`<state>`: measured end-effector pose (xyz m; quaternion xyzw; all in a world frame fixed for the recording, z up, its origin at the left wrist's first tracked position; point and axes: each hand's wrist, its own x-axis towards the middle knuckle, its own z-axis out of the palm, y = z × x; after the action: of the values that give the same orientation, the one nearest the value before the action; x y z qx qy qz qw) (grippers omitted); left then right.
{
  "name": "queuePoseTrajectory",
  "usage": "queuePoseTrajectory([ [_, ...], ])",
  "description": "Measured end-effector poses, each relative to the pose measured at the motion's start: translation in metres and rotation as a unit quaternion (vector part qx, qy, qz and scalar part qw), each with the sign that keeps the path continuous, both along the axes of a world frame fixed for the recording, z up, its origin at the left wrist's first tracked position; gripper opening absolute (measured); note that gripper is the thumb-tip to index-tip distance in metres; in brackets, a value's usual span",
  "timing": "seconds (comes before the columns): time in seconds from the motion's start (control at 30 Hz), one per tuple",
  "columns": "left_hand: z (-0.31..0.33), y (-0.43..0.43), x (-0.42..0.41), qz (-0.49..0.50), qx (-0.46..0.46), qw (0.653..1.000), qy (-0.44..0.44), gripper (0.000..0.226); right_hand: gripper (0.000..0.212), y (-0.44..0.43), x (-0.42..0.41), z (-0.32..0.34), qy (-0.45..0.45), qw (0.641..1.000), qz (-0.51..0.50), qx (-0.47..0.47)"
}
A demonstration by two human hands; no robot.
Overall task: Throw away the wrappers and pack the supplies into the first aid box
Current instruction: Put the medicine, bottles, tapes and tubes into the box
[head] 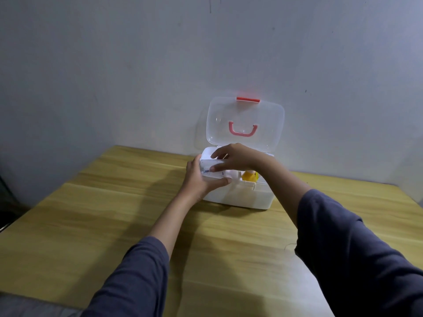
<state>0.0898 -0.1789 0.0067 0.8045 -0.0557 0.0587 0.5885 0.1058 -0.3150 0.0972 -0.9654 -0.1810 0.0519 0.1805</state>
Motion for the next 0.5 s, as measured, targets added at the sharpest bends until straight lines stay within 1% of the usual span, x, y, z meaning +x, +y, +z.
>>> queuePoseTrajectory([
  [0.07, 0.0009, -0.0004, -0.0007, 0.003, 0.001, 1.0, 0.0, 0.117, 0.045, -0.0032, -0.0001, 0.0029, 0.002, 1.0, 0.001, 0.003],
  [0.1, 0.0012, -0.0005, -0.001, 0.005, 0.001, 1.0, 0.002, 0.117, 0.043, -0.0041, 0.0, 0.0033, -0.001, 1.0, 0.001, 0.007],
  [0.23, 0.001, -0.0006, 0.0001, 0.003, 0.004, 1.0, 0.001, 0.107, 0.042, -0.0005, 0.001, -0.0027, -0.017, 1.0, -0.001, 0.02],
  [0.43, 0.0029, -0.0007, -0.002, 0.0, 0.004, 1.0, 0.005, 0.106, 0.028, 0.0031, -0.0017, -0.0015, -0.031, 0.999, 0.007, 0.015],
  [0.5, 0.003, -0.0011, -0.0025, 0.001, 0.002, 1.0, 0.001, 0.104, 0.027, -0.0015, -0.0019, 0.0011, -0.029, 0.999, 0.004, 0.023],
])
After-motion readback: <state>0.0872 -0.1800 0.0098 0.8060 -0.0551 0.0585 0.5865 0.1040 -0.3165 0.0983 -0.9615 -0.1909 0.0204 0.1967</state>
